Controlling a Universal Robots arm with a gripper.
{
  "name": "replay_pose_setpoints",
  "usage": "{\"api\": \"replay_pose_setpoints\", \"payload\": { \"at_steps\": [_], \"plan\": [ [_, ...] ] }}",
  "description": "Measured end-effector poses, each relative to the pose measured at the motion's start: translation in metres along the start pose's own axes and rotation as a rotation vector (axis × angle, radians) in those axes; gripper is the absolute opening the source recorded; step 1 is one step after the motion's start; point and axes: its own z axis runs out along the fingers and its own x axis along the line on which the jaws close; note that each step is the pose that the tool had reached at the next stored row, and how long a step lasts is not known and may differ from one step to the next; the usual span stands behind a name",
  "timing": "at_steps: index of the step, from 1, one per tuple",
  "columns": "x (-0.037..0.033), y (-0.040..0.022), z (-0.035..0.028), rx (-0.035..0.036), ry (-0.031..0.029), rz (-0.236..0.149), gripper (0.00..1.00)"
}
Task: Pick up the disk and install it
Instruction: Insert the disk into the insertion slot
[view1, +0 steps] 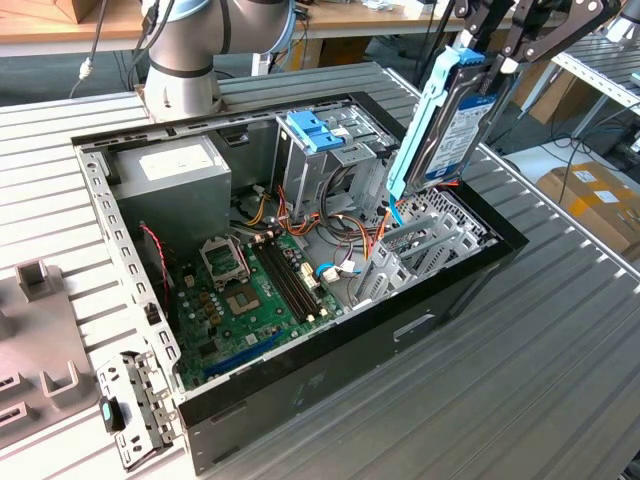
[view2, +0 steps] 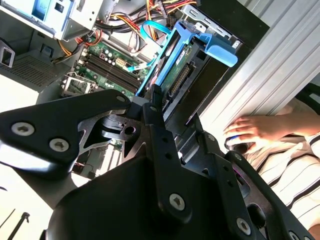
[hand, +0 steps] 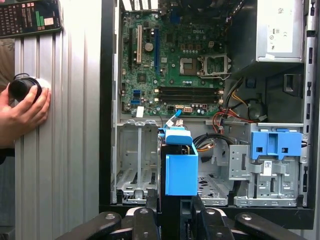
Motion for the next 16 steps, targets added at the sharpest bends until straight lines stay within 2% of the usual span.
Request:
{"api": "replay_pose_setpoints", "payload": {
  "at_steps": [16],
  "plan": [
    [0.0011, 0.0, 0.0, 0.0, 0.0001, 0.0, 0.35]
  ]
}}
